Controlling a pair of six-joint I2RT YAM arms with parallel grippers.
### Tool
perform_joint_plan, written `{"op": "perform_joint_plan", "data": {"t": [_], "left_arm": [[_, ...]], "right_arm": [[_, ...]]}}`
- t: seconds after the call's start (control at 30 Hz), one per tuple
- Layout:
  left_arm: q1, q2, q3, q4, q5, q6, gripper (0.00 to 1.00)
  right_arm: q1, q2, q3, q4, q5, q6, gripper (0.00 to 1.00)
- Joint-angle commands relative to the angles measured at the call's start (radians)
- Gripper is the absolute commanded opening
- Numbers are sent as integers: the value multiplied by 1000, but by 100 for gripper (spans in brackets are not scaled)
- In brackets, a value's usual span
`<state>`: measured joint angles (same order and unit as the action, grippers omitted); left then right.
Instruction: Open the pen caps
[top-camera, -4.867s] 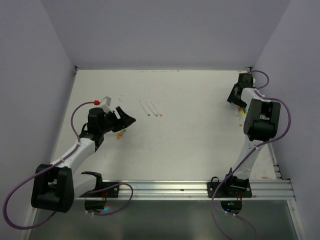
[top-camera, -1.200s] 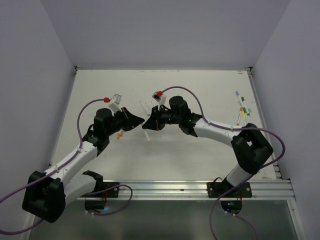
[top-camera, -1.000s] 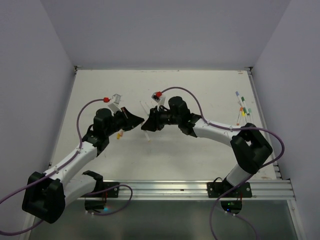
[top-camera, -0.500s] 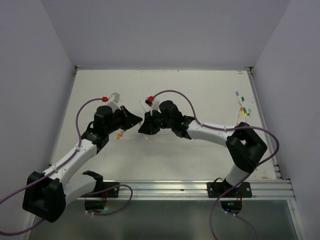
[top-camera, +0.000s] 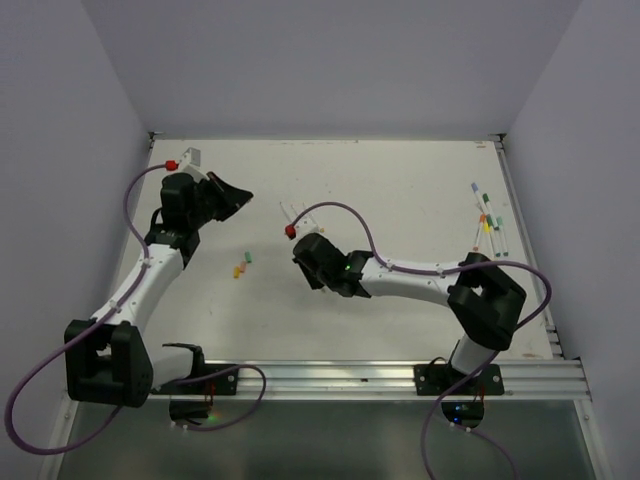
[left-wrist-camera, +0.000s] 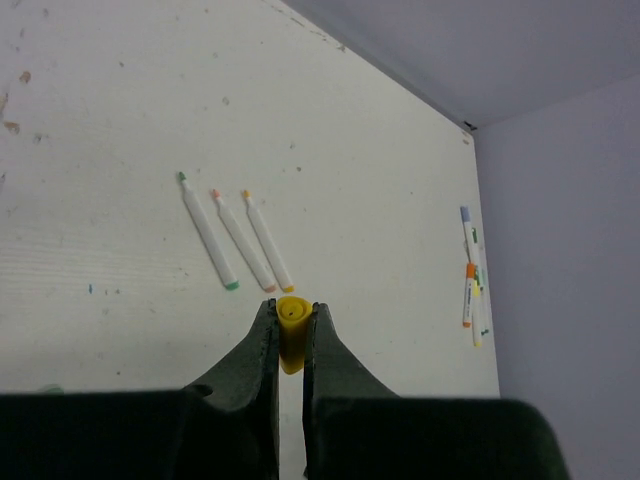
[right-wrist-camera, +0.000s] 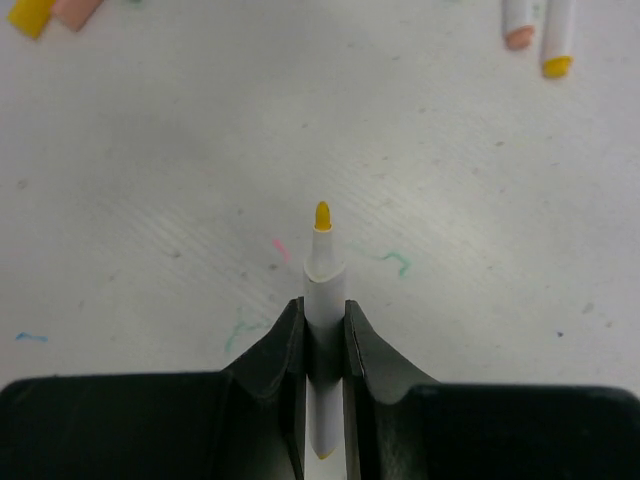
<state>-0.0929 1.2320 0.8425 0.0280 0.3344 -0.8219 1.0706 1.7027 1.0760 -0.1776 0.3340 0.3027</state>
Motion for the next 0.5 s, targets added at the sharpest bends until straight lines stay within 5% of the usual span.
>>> {"op": "perform_joint_plan", "data": {"t": [0.0, 0.13, 0.47], "left_arm": [[-1, -66, -28, -64, -53, 88, 0], [-1, -159, -150, -164, -155, 171, 0], [-1, -155, -264, -275, -305, 210, 0]], "right_arm": [[-124, -26, 80, -51, 10, -17, 0], [-323, 32, 200, -112, -136, -95, 0], [-505, 375, 580, -195, -196, -208, 0]]}}
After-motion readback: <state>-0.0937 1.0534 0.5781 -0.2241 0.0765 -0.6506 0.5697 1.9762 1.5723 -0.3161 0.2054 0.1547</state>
